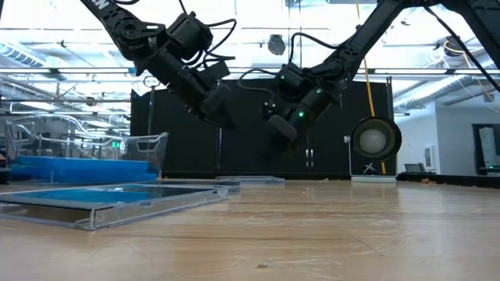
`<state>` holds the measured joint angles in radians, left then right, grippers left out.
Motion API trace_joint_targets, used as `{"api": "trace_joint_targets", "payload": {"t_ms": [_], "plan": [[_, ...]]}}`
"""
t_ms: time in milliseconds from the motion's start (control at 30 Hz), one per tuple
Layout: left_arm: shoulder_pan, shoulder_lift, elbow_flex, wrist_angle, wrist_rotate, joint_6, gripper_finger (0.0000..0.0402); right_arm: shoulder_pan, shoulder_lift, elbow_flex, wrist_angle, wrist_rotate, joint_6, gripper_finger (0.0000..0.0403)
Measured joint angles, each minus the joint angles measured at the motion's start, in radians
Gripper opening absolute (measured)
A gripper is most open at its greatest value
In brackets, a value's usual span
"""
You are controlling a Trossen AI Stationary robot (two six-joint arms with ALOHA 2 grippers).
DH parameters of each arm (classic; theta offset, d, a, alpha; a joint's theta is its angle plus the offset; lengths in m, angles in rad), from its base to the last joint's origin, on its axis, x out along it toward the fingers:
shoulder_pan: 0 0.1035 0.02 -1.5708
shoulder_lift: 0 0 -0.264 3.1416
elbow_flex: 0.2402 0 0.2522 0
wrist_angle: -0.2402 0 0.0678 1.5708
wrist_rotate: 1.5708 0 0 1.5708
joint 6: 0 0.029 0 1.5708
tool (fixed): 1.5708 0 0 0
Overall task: Pick & place jewel cases by type
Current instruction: Put the top black CD case into the bottom transparent bin
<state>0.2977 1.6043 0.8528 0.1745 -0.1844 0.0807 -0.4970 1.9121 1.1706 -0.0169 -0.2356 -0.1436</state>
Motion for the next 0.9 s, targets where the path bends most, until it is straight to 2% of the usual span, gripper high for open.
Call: {"api": "trace_joint_targets", "payload": {"t_ms": [167,433,667,900], "plan": [[0.001,0.0,0.0,0.0,0.0,0.001,0.0122,-0.02,0.0,0.0,-0.072,0.004,0.033,0.0004],[0.001,0.0,0.0,0.001,0.0,-0.01,0.0122,-0.037,-0.001,-0.001,-0.197,0.02,0.075,0.0001],[0.001,0.0,0.0,0.0,0.001,-0.031,0.0122,0.013,-0.006,-0.033,-0.227,-0.004,0.099,0.0001],[0.001,0.0,0.0,-0.054,0.001,-0.032,0.0122,0.095,-0.006,-0.055,-0.424,-0.006,0.14,0.0001]]}}
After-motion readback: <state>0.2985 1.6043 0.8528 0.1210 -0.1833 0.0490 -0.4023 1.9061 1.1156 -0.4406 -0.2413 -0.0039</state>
